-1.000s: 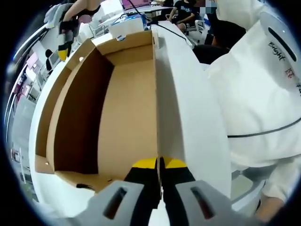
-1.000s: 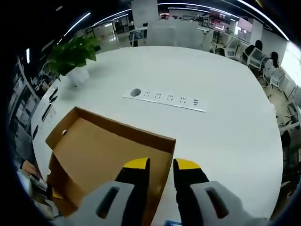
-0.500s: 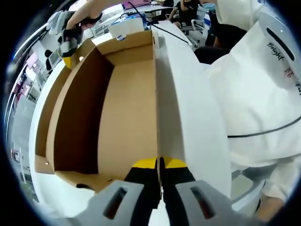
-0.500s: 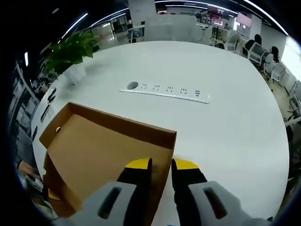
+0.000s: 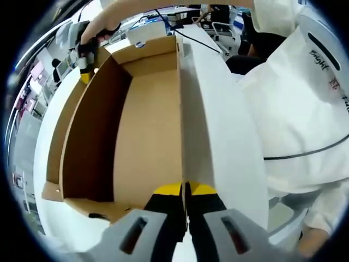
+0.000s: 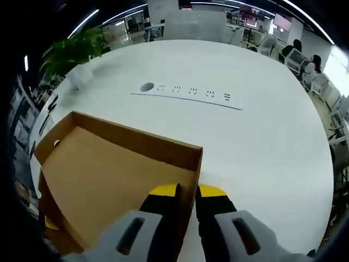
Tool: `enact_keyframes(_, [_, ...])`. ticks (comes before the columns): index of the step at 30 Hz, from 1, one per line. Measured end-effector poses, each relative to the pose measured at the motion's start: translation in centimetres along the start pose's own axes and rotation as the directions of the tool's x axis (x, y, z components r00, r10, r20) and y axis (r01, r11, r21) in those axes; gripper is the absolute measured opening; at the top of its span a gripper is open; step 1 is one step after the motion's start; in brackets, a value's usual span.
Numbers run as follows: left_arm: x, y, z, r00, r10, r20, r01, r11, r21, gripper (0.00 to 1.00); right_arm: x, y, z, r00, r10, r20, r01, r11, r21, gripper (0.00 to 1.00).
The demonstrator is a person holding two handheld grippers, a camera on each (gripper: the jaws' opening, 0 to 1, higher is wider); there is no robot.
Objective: Operate the shoe box by opening the lid, removing the specified soft item, and placing it in the target area until the item is outside and the box remains undamaged.
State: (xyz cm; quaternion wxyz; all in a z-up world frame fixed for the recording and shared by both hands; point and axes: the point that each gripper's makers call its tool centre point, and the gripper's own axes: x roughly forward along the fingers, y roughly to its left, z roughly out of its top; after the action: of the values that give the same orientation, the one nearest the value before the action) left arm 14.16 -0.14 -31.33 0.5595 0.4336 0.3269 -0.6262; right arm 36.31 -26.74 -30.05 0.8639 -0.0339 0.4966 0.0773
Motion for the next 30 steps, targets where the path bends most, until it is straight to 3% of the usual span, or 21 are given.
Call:
enact_keyframes(1, [0.0,0.0,0.0,1.000,0.000,0.001,0.000,1.000,0.000,0.01,0.3,-0.5,0.9,1.000,-0.001,-0.001,0.001,1.000,0.007,0.10])
enact_keyframes(4, [0.0,0.0,0.0,1.000,0.000,0.005,0.000,1.000,0.001,0.01,0.9,-0.7,1.3,1.000,-0.006,-0.013,0.006,1.000,0.008,0.09])
enact_keyframes(6, [0.0,0.0,0.0,1.000,0.002,0.006,-0.002,1.000,0.002,0.01,1.2,-1.3,1.0,0.999,-0.045,-0.026,0.044,0.999,-0.032,0.04])
enact_keyframes(10, [0.0,0.1,0.0,1.000,0.006,0.012,-0.006,1.000,0.002,0.01,1.3,-1.2,1.3,0.999,-0.042,-0.018,0.042,0.999,0.013,0.04])
enact_keyframes(12, [0.0,0.1,0.0,1.000,0.005,0.011,-0.005,1.000,0.005,0.01,1.3,-1.2,1.2,0.999,-0.042,-0.024,0.042,0.999,-0.016,0.04])
enact_keyframes(17, [0.0,0.1,0.1,1.000,0.001,0.002,-0.001,1.000,0.000,0.01,1.4,-1.3,1.1,0.998,-0.056,-0.033,0.056,0.998,0.005,0.03])
enact_keyframes(23, [0.0,0.1,0.1,1.000,0.007,0.003,-0.007,1.000,-0.012,0.01,1.0,-1.3,1.0,0.999,-0.031,-0.006,0.031,0.999,0.033,0.03])
enact_keyframes(30, [0.0,0.0,0.0,1.000,0.009,0.008,-0.009,1.000,0.001,0.01,1.8,-1.0,0.6,0.999,-0.024,-0.031,0.025,0.998,0.058,0.02])
